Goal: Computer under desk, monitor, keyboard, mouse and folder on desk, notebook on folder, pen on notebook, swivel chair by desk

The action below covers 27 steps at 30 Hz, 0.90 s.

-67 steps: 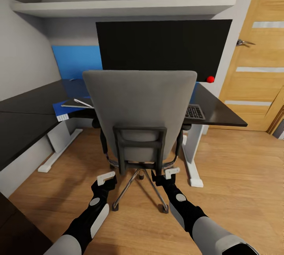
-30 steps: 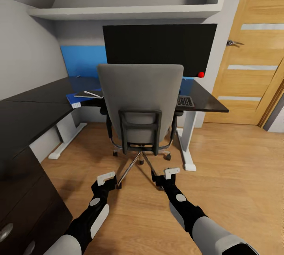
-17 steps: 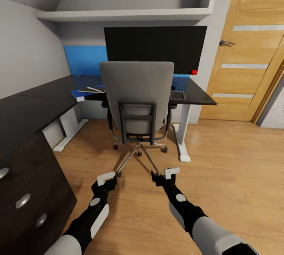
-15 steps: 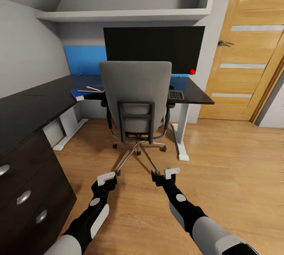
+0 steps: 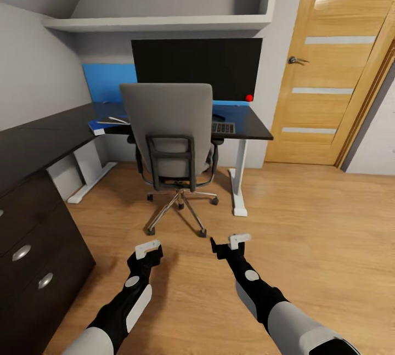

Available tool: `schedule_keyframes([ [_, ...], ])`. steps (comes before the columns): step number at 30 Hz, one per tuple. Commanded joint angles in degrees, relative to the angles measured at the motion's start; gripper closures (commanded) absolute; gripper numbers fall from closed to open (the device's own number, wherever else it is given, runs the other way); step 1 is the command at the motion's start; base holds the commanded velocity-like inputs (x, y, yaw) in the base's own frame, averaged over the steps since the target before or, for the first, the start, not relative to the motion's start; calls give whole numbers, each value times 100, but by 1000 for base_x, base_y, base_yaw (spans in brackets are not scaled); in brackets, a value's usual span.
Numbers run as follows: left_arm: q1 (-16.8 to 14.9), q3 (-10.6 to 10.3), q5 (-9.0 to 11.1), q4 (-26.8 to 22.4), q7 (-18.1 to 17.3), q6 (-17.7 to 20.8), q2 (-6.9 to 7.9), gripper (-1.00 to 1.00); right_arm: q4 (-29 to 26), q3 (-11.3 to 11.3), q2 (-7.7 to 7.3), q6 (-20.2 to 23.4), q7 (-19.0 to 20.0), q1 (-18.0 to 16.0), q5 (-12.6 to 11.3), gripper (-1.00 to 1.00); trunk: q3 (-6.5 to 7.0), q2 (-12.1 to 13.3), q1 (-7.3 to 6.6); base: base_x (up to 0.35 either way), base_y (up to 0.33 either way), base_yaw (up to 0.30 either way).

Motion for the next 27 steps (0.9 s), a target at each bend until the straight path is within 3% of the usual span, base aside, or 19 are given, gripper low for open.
schedule_keyframes([
  [1,-5,-36,60,8,39,-31,5,-100,6,43,-3,-22,-4,-4,-61,-100,-5,-2,-2,-97,-323,0],
  [12,-5,-36,60,35,28,90,7,-100,6,43,-5,-22,-4,-4,-61,-100,-5,-2,-2,-64,-214,0],
  [27,-5,-28,69,37,31,113,8,-100,6,36,-86,-23,-4,-4,-85,-100,327,18,-41,-1,-4,0],
])
